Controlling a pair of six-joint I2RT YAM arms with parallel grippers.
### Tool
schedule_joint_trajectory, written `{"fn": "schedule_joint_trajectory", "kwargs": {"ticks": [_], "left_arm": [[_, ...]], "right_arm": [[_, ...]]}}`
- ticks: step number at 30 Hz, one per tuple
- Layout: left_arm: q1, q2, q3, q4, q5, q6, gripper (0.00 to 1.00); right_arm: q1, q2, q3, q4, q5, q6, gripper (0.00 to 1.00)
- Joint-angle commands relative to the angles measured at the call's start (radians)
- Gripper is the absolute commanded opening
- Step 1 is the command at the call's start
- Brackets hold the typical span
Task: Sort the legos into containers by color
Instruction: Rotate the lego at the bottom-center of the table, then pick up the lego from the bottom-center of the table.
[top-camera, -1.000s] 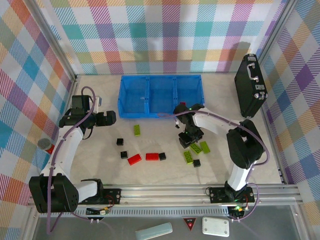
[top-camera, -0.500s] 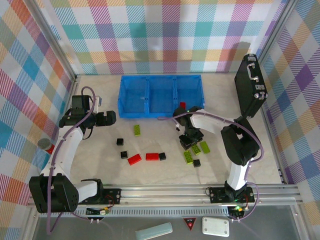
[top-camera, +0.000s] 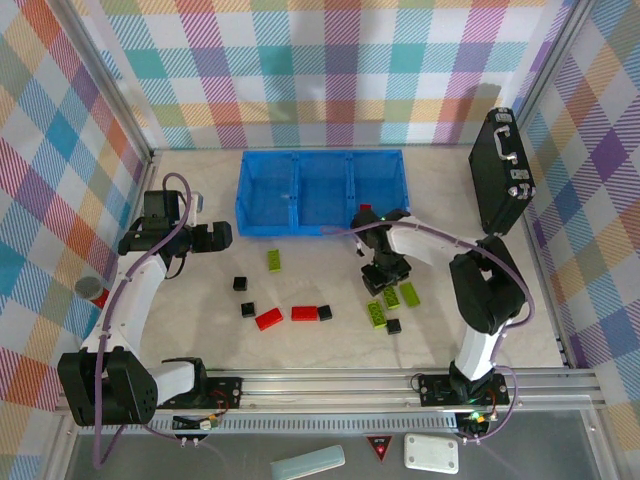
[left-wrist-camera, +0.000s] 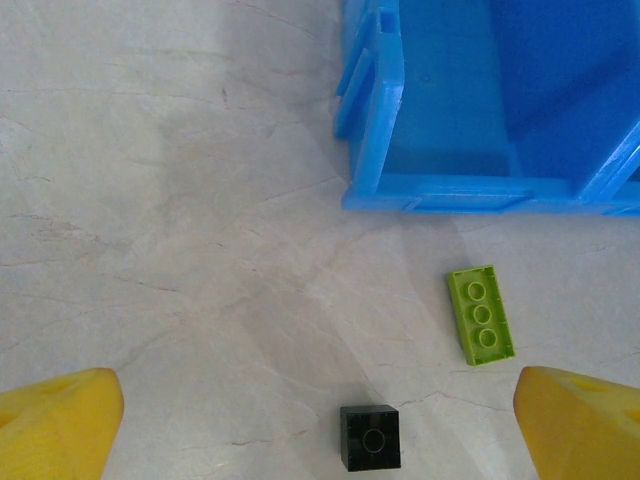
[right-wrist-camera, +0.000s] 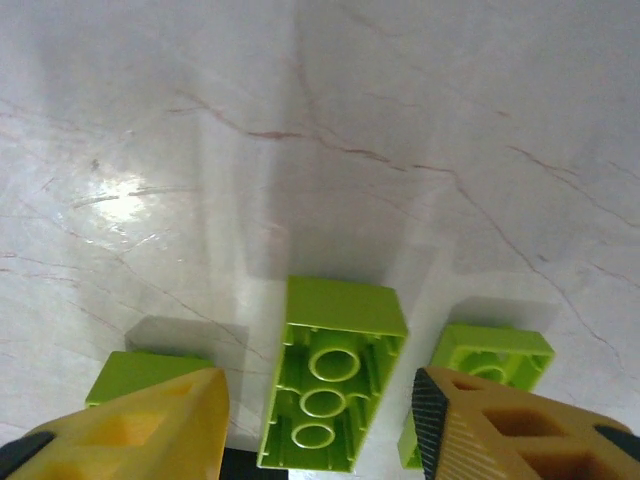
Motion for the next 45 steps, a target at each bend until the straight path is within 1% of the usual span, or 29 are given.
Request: {"fn": "schedule_joint_trajectory", "kwargs": {"ticks": [1,3,6,9,14,16,19,21,27,36,40,45], "left_arm": [[0.015,-0.011,0.003,-0.012,-0.015,0.022,1.0],[0.015,-0.013,0.004,-0.013,-0.017,0.022,1.0],[0.014,-0.016,0.001,-0.012,-0.021,0.023,1.0],[0.015,-0.013,0.001,-0.011,-0.015,0.024,1.0],[0.015,-0.009,0.004,-0.012,-0.013,0.022,1.0],[0.014,-0.009,0.003,-0.012,-0.014,0.023,1.0],[0.015,-0.007,0.003,-0.012,-0.014,0.023,1.0],[0.015,-0.006,0.003,-0.012,-0.015,0.023,1.0],[0.015,-0.002,0.003,-0.014,-0.013,0.023,1.0],[0.014,0.002,0.006,-0.012,-0.008,0.024,1.0],[0.015,0.002,0.006,-0.012,-0.008,0.023,1.0],[0.014,0.001,0.006,-0.012,-0.008,0.023,1.0]], "right_arm": [[-0.036,-0.035,0.025,-0.04,0.008,0.161,0.54],[-0.042,-0.063,0.006,-0.025,-0.032,0.254,0.56],[-0.041,-0.083,-0.016,0.002,-0.084,0.309,0.56],[-0.042,-0.074,-0.027,0.023,-0.103,0.29,0.57],[-0.042,-0.041,-0.033,0.023,-0.063,0.253,0.56],[-0.042,-0.031,-0.036,0.032,-0.067,0.251,0.59],[-0.042,-0.015,-0.042,0.049,-0.087,0.25,0.72],[-0.042,-0.002,-0.048,0.06,-0.095,0.249,0.73],[-0.042,0.034,-0.068,0.091,-0.101,0.247,0.64],[-0.042,0.042,-0.075,0.088,-0.095,0.248,0.46],[-0.042,0.038,-0.068,0.082,-0.096,0.25,0.41],[-0.041,0.033,-0.05,0.067,-0.089,0.25,0.37]]}}
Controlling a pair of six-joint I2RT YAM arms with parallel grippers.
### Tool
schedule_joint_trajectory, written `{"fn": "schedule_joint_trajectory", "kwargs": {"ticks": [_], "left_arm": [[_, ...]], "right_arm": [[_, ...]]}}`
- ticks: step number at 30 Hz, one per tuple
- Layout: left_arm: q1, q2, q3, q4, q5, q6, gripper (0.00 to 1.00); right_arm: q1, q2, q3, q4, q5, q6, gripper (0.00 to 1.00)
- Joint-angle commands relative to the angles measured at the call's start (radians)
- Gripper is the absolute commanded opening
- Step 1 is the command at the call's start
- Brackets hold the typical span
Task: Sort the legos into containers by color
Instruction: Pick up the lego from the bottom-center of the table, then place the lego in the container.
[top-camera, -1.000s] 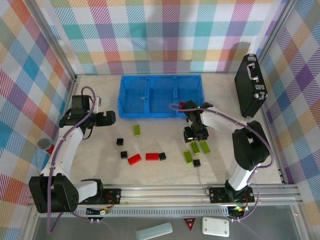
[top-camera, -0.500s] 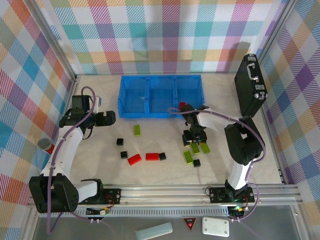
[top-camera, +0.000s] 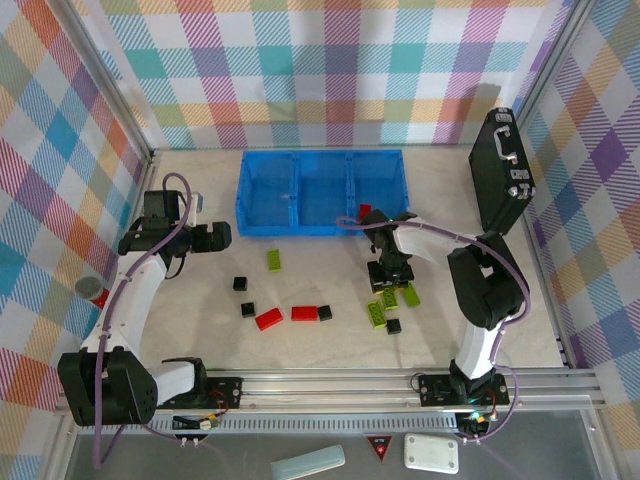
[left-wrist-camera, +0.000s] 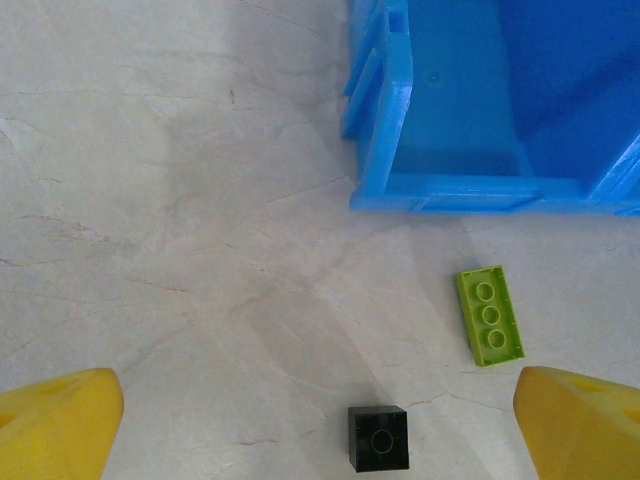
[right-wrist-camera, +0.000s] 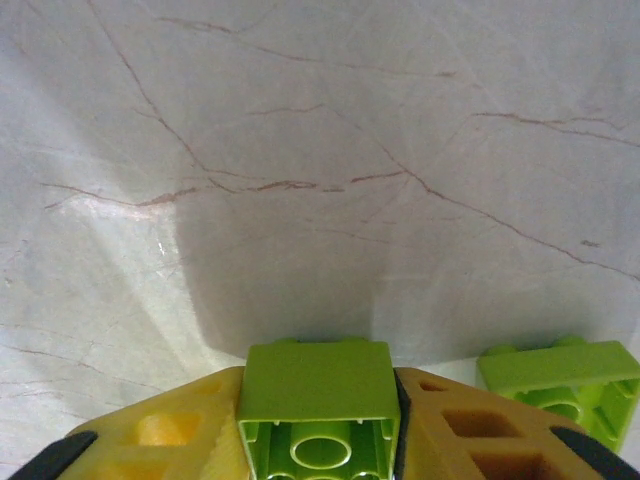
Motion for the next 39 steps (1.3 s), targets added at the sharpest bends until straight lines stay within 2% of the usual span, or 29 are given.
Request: {"fn": "schedule_joint_trajectory", "kwargs": {"ticks": [1,8,16,24,39], "left_arm": [[0.015,0.0,0.006,-0.012,0.005,0.016,1.0],[0.015,-0.008,0.005,-0.01,-0.003,0.016,1.0],[0.015,-0.019,0.003,-0.009,0.003,0.015,1.0],[0.014,-0.03,0.0,-0.007,0.007,0.01,1.0],[0.014,-0.036,-0.002,-0.006,0.019,0.006,1.0]], "right_arm": [[0.004,-0.002,0.024,-0.035,-0.002,-0.001,0.37],[0.008,-0.002,0.115,-0.108,0.029,0.024,0.36],[0.068,0.055,0.332,-0.183,0.035,0.08,0.36],[0.107,0.193,0.608,-0.2,0.033,0.125,0.36],[0.085,0.521,1.147,-0.286,0.129,0.129,0.35]]}}
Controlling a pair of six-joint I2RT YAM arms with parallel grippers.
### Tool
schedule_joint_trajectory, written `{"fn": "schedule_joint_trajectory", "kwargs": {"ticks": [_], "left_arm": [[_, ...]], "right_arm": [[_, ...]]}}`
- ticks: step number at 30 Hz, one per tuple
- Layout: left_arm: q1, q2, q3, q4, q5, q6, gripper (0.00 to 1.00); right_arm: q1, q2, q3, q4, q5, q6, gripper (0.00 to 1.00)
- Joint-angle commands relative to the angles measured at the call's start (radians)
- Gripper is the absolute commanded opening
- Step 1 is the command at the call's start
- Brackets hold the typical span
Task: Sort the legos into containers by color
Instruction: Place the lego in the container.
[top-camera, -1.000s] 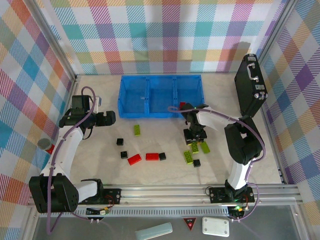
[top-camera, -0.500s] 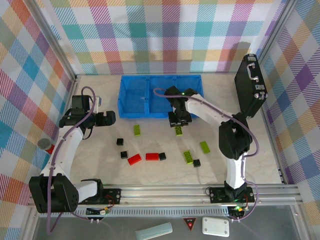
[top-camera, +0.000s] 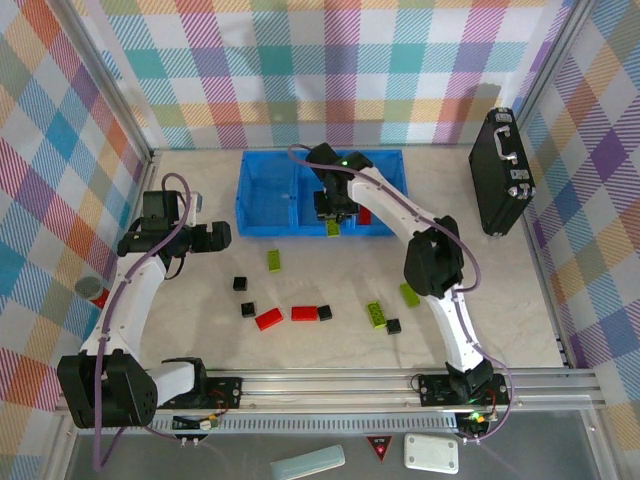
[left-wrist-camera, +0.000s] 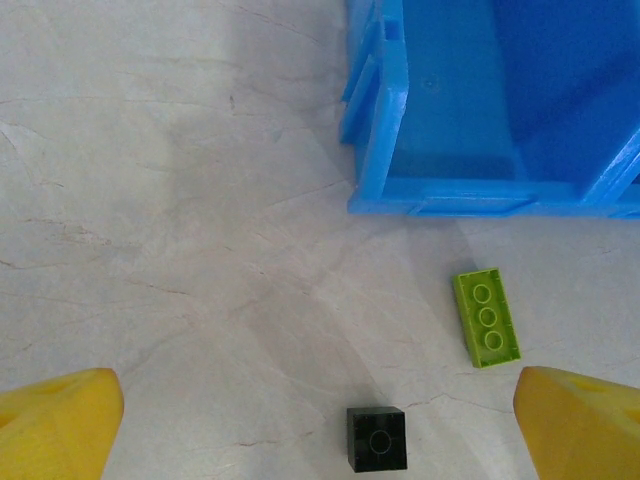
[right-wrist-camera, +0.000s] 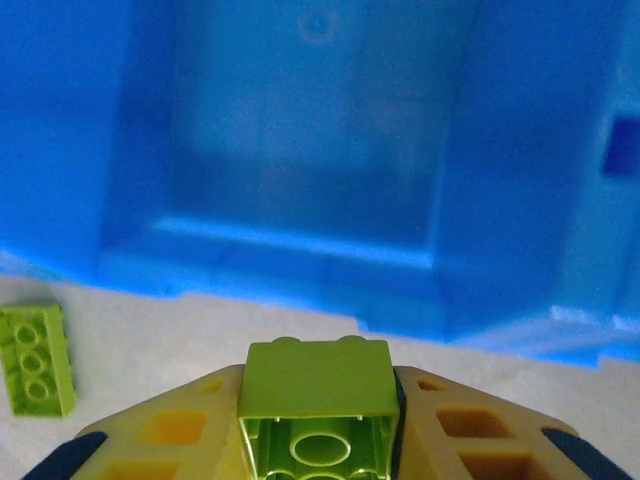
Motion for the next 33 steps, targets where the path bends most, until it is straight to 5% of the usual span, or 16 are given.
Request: {"fn": "schedule_joint_trajectory", "kwargs": {"ticks": [1,8,33], "left_arm": [[0.015,-0.025,-0.003,-0.007,0.016,0.005,1.0],[0.014,-0.023,-0.003,-0.006,0.016,0.006,1.0],[0.015,-0.015,-0.005,-0.005,0.015,0.004,1.0]], "right_arm": [[-0.017,0.064,0.107,-0.071,0.037,0.01,0.35],[-0.047,0.17,0.257,-0.082,0.061,-0.003,0.35],[-0.076,0.303,0.255,-0.026,0.061,-0.038,0.37]]}}
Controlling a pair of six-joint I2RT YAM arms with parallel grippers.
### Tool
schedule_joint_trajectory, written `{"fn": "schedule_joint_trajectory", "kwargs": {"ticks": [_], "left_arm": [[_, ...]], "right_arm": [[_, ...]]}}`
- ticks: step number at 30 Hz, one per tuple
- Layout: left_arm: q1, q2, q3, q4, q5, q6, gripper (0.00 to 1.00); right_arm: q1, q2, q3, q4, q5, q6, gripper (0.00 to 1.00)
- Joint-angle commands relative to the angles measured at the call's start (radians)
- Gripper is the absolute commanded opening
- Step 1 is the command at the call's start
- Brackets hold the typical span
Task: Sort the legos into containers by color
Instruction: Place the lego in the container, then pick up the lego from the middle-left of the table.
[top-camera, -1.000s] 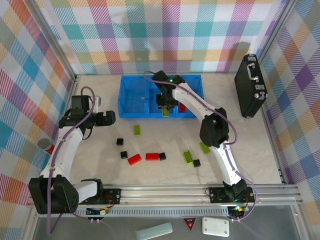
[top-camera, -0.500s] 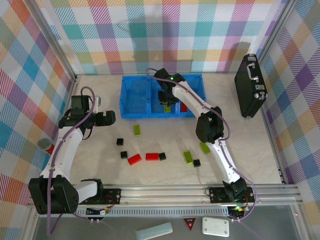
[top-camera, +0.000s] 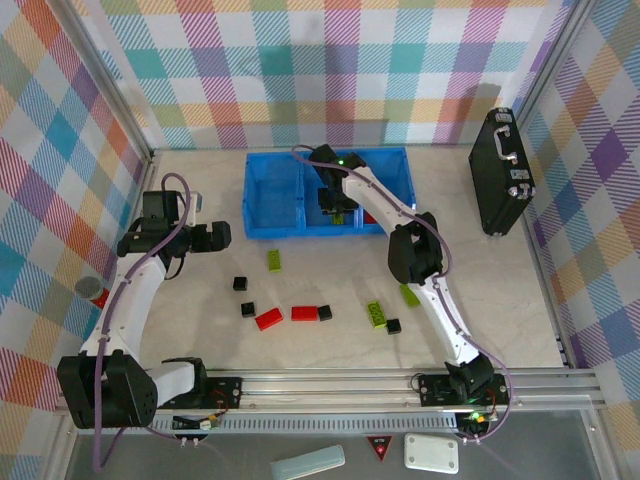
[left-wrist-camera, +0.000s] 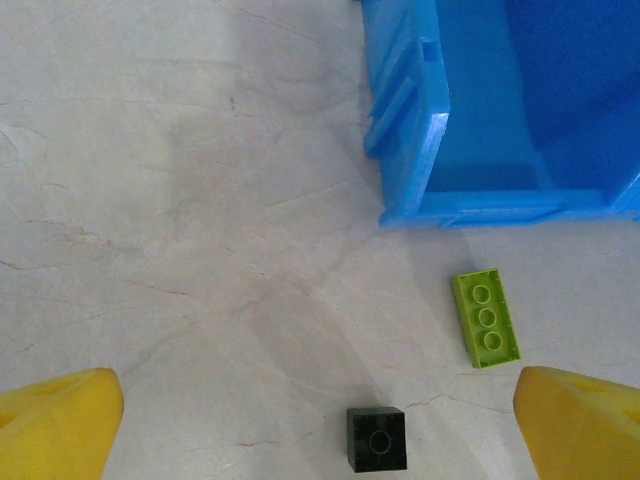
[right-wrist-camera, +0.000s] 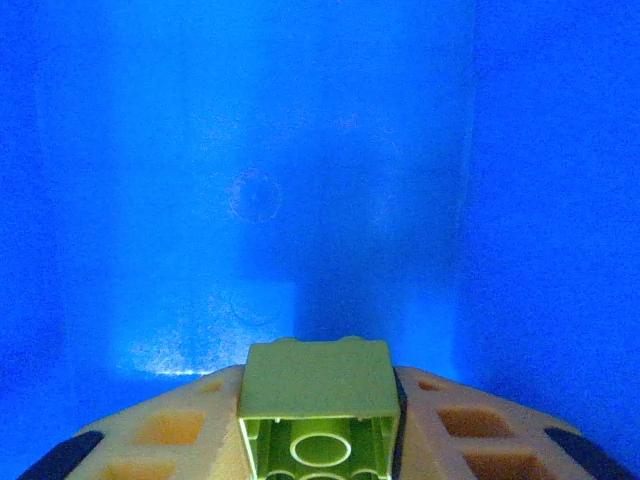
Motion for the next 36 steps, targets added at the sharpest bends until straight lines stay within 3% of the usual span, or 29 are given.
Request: {"fn": "schedule_joint_trajectory", "kwargs": {"ticks": [1,13,28,36], "left_arm": [[0.014,-0.014,-0.005,-0.005,0.017,0.004,1.0],[0.015,-0.014,-0.009,0.008,0.024,-0.016,1.0],[0.015,-0.008,0.01,0.001,0.017,-0.102,1.0],[0.013,-0.009,0.044,-0.033,-0.017,-0.159,1.0]], "right_arm": [[-0.011,0.038,0.014,-0.021,-0.012,-0.013,0.37],[-0.011,-0.006,0.014,-0.032,-0.022,-0.01,0.47],[0.009,-0.176,-0.026,-0.09,-0.048,-0.031,0.48],[0.03,-0.33,-0.219,-0.044,-0.088,-0.022,0.49]]}}
